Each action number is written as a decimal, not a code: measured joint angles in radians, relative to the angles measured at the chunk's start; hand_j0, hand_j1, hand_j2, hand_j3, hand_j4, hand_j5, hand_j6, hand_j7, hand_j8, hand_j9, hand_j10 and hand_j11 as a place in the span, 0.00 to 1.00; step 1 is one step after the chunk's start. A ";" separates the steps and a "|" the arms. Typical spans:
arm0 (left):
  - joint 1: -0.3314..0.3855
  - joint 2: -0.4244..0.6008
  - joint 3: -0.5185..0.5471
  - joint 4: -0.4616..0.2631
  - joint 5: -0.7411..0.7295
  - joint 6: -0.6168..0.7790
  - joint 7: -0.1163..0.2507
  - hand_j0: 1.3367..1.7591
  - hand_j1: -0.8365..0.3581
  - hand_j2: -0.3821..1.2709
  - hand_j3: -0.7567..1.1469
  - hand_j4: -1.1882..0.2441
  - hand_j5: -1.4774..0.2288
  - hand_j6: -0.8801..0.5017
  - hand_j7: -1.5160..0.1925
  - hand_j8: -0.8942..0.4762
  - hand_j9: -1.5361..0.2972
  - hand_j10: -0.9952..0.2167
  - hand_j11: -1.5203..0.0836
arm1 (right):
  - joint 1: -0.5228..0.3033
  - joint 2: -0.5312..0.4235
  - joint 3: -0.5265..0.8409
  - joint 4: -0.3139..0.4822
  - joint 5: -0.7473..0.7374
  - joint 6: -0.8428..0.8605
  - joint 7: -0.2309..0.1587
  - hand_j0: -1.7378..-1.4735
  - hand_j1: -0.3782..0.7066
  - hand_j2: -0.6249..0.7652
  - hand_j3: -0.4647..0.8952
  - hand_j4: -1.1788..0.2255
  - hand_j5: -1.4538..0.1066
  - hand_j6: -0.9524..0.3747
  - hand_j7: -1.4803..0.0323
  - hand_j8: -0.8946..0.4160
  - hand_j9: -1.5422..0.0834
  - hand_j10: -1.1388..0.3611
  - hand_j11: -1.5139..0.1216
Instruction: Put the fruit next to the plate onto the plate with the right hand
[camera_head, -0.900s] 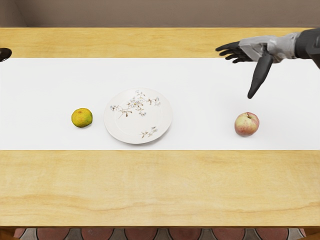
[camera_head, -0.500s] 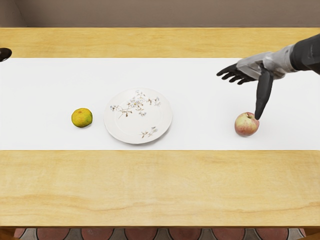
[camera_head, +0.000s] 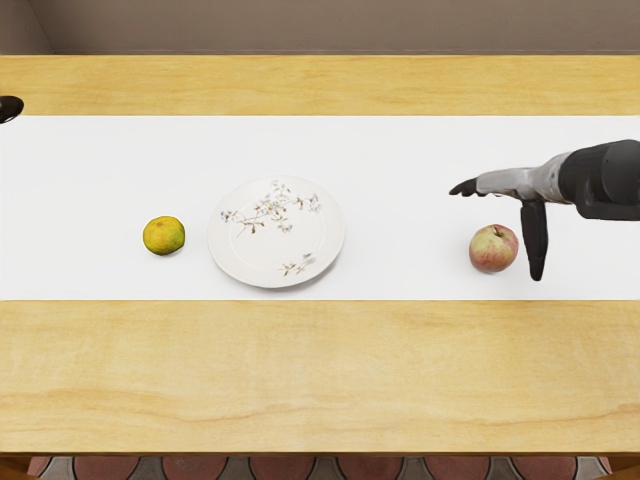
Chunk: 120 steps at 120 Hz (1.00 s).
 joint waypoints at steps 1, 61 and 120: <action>0.000 0.000 0.000 0.000 0.000 0.000 0.000 0.76 0.75 0.26 0.40 0.66 0.68 0.46 0.70 0.47 0.66 0.62 0.75 | -0.003 0.002 0.000 -0.002 -0.003 -0.004 0.000 0.30 0.06 0.45 0.34 0.81 0.91 0.69 0.95 0.65 0.92 0.74 0.90; 0.000 0.000 0.000 0.000 0.000 0.000 0.000 0.76 0.75 0.26 0.40 0.66 0.68 0.46 0.70 0.47 0.66 0.62 0.75 | -0.158 0.073 -0.002 -0.020 -0.172 -0.309 0.000 0.30 0.06 0.45 0.34 0.81 0.90 0.69 0.95 0.65 0.92 0.74 0.90; 0.000 0.000 0.000 0.000 0.000 0.000 0.000 0.76 0.75 0.26 0.40 0.66 0.68 0.46 0.70 0.47 0.66 0.62 0.75 | -0.211 0.111 -0.038 -0.058 -0.249 -0.388 0.000 0.30 0.17 0.43 0.34 0.74 0.82 0.61 0.86 0.57 0.84 0.67 0.82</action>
